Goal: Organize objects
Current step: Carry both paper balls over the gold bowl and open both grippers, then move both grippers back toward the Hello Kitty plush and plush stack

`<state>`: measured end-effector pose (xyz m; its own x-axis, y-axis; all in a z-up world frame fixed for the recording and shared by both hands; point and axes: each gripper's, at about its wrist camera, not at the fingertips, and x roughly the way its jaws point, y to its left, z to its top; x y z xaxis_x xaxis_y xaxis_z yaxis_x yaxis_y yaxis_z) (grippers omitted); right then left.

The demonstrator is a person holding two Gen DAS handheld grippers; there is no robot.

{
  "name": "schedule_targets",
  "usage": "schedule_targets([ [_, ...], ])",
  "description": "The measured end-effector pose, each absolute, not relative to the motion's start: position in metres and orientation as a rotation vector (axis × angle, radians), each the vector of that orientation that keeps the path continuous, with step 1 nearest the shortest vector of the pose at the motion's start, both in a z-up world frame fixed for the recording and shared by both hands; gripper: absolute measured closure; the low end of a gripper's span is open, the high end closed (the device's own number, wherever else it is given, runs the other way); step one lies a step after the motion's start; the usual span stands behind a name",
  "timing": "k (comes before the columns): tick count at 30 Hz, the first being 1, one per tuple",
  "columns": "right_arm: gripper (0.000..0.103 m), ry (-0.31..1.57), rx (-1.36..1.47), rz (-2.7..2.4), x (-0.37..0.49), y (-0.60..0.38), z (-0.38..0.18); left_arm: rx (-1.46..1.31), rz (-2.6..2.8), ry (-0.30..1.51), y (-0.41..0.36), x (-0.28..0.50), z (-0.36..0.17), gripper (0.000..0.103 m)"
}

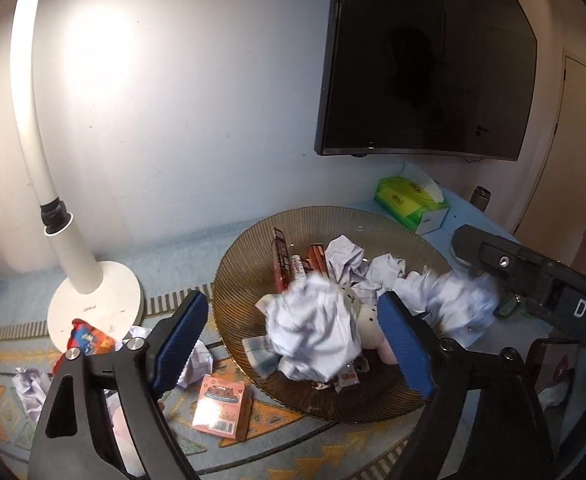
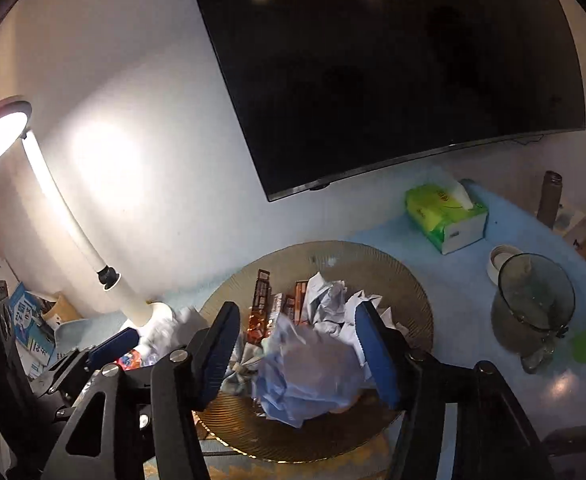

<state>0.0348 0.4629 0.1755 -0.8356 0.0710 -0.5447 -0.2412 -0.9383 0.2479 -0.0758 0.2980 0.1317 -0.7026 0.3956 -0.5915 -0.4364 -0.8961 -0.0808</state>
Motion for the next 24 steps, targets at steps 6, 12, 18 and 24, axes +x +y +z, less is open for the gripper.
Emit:
schedule_targets([
  [6,0.038,0.33,-0.784,2.84,0.06,0.45,0.183,-0.847,2.594,0.002,0.246,-0.048,0.137,0.016],
  [12,0.0,0.037,-0.625,2.85,0.117,0.379,0.188,-0.768,2.906,-0.046,0.13,0.013,0.134,0.014],
  [18,0.0,0.096,-0.717,2.991,0.134,0.319,0.159,-1.044,3.072,-0.093,0.004,0.033,0.086,0.008],
  [24,0.0,0.114,-1.087,2.897,0.101,0.282,0.073,-1.217,3.054,-0.031,-0.031,0.027,0.025,0.008],
])
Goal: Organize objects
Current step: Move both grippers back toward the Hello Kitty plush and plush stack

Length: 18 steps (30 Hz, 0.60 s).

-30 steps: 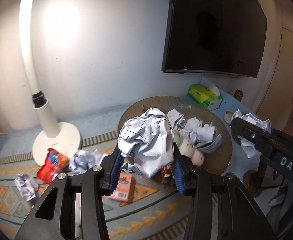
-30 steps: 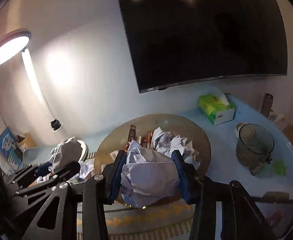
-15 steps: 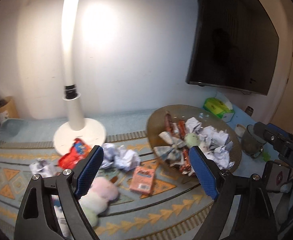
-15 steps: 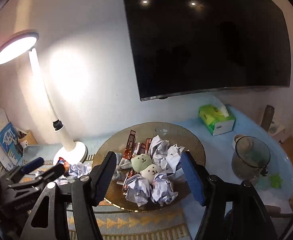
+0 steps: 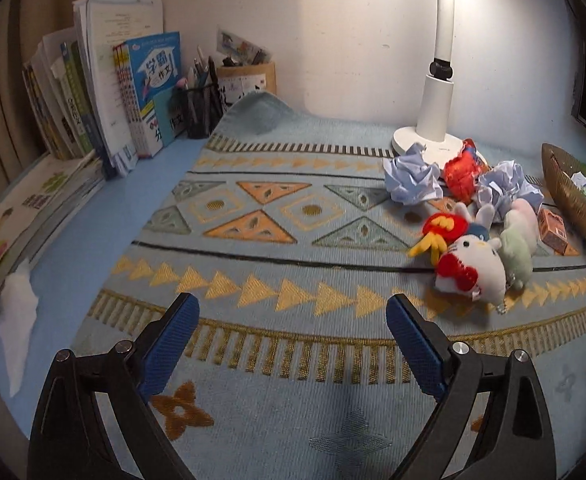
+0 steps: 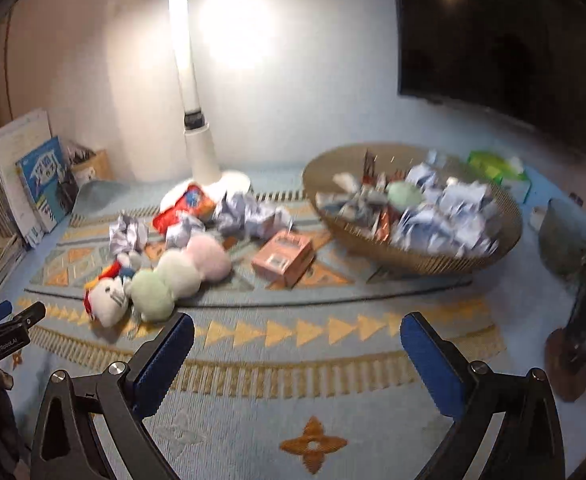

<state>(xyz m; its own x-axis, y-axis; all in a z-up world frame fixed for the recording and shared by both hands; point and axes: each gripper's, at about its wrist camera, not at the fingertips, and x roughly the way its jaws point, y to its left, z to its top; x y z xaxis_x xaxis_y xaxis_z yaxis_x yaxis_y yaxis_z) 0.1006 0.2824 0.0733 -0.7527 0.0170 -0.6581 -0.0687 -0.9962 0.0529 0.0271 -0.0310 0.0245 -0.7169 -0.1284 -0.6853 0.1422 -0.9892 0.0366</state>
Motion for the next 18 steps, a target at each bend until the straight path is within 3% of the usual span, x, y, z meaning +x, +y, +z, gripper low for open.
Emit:
schedule_targets([
  [4,0.0,0.141,-1.241,2.844,0.092,0.277,0.041,1.154,-2.743,-0.001,-0.029,0.026,0.019,0.008],
  [18,0.0,0.071,-1.445,2.757,0.076,0.27,0.019,1.264,-2.664,0.03,-0.03,0.022,0.008,0.008],
])
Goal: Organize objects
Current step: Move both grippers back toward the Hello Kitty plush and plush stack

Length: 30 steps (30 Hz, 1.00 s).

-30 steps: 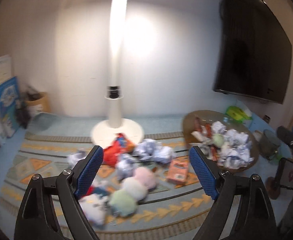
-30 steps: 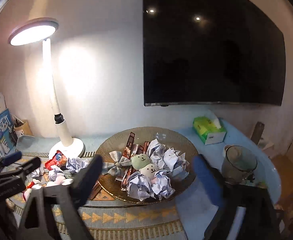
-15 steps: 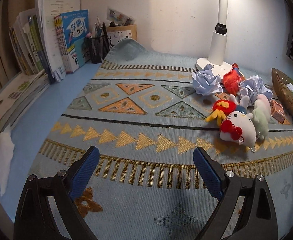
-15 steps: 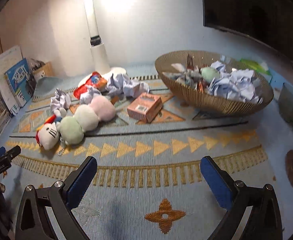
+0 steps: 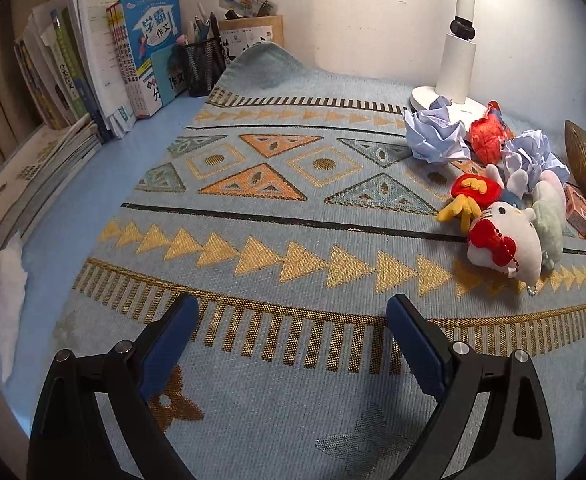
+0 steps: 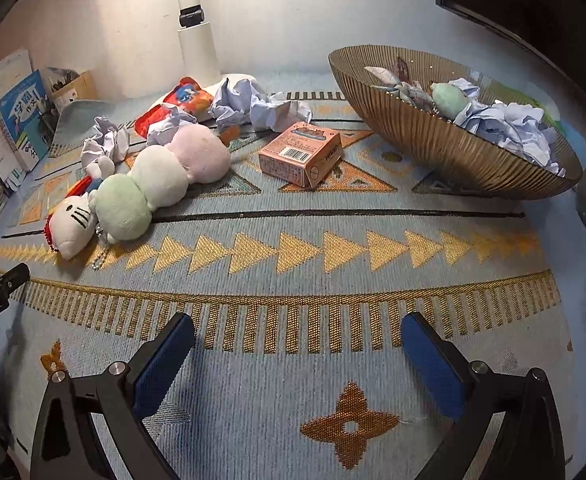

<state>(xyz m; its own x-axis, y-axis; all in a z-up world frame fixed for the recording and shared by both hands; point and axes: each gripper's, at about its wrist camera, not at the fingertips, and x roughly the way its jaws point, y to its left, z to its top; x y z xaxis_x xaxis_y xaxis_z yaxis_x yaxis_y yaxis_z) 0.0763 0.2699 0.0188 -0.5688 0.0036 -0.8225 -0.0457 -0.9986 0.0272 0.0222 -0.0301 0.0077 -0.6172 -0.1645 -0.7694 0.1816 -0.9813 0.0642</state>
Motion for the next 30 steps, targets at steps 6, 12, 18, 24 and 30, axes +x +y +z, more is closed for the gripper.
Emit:
schedule_targets([
  [6,0.0,0.058,-1.465,2.738,0.075,0.269,0.016,1.249,-2.667,0.062,-0.035,0.023,0.01,0.008],
  [12,0.0,0.054,-1.467,2.738,0.075,0.27,0.016,1.256,-2.68,0.051,-0.032,0.022,0.01,0.008],
  [18,0.0,0.048,-1.494,2.782,0.074,0.268,0.018,1.168,-2.847,0.086,-0.024,0.031,0.03,0.008],
  [24,0.019,0.327,-1.588,2.943,0.065,0.269,0.031,1.434,-3.106,0.312,0.009,-0.012,0.036,0.008],
  [30,0.019,0.938,-1.783,2.838,0.011,0.259,0.03,1.632,-3.023,0.18,0.043,-0.051,0.011,0.014],
])
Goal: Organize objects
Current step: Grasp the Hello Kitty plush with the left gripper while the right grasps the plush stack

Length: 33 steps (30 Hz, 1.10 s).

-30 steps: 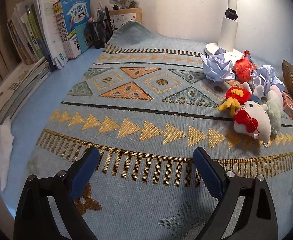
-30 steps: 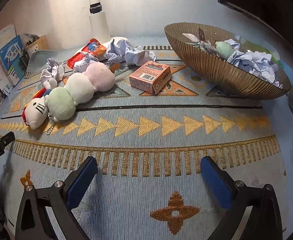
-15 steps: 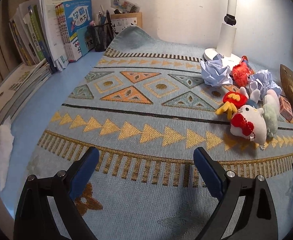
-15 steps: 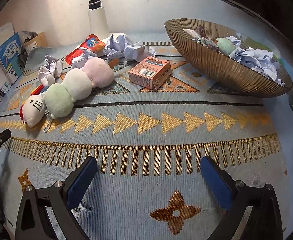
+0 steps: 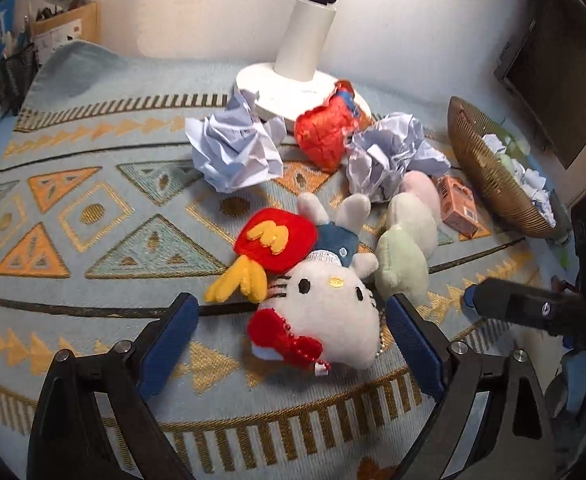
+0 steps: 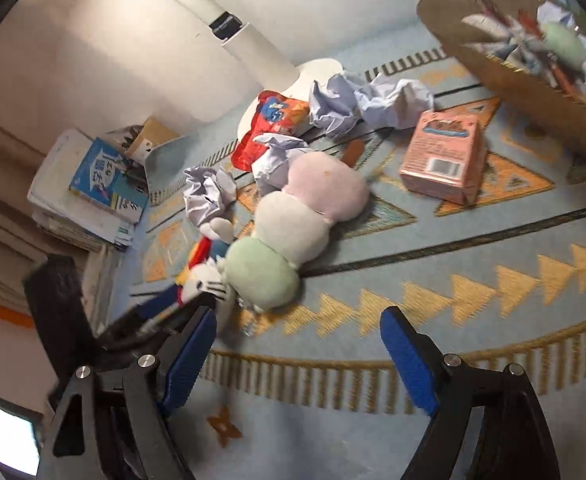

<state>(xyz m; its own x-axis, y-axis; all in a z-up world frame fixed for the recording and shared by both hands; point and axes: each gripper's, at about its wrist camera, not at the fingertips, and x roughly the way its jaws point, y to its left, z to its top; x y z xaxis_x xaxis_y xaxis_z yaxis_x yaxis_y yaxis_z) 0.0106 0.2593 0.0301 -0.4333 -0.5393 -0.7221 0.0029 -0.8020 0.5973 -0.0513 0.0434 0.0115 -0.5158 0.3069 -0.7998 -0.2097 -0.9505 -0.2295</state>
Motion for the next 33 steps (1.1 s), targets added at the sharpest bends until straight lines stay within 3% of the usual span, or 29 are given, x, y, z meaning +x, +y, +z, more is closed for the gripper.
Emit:
schedule_targets([
  [2,0.017,-0.827,1.479,-2.251,-0.007,0.249,0.024,-1.315,2.543,-0.085,0.051,-0.048,0.011,0.027],
  [4,0.018,-0.807,1.465,-2.351,-0.015,0.24,0.028,-1.286,2.497,-0.105,0.052,-0.042,0.013,0.051],
  [8,0.018,-0.844,1.447,-2.505,-0.028,0.226,0.025,-1.302,2.591,-0.126,0.04,-0.029,0.015,0.051],
  [11,0.017,-0.678,1.472,-2.68,-0.031,0.195,0.027,-1.329,2.73,-0.198,0.016,-0.018,0.015,0.051],
  [13,0.023,-0.427,1.473,-2.791,-0.034,0.177,0.025,-1.322,2.733,-0.296,0.0,-0.009,0.015,0.051],
  [14,0.034,-0.306,1.472,-2.83,-0.033,0.168,0.023,-1.295,2.733,-0.326,-0.007,-0.004,0.017,0.051],
  [15,0.041,-0.261,1.452,-2.824,-0.03,0.164,0.023,-1.276,2.742,-0.331,-0.008,-0.001,0.019,0.051],
  [17,0.045,-0.291,1.434,-2.734,-0.023,0.166,0.026,-1.289,2.756,-0.298,-0.003,0.001,0.018,0.051],
  [19,0.046,-0.207,1.454,-2.638,-0.017,0.165,0.028,-1.359,2.74,-0.282,0.004,0.001,0.016,0.051],
  [21,0.046,-0.042,1.458,-2.595,-0.003,0.163,0.032,-1.362,2.713,-0.318,0.01,0.006,0.017,0.051],
  [25,0.046,0.229,1.406,-2.506,0.045,0.177,0.034,-1.32,2.73,-0.203,0.028,0.017,0.021,0.051],
  [27,0.045,0.335,1.392,-2.467,0.066,0.192,0.034,-1.287,2.709,-0.251,0.028,0.019,0.02,0.05],
  [28,0.043,0.386,1.359,-2.466,0.076,0.201,0.035,-1.262,2.695,-0.282,0.028,0.021,0.018,0.05],
  [29,0.035,0.419,1.33,-2.469,0.082,0.209,0.035,-1.259,2.702,-0.271,0.031,0.021,0.016,0.05],
  [31,0.028,0.371,1.348,-2.48,0.082,0.226,0.034,-1.261,2.743,-0.19,0.039,0.021,0.015,0.05],
  [33,0.024,0.184,1.394,-2.433,0.079,0.246,0.03,-1.228,2.76,-0.114,0.047,0.024,0.016,0.049],
])
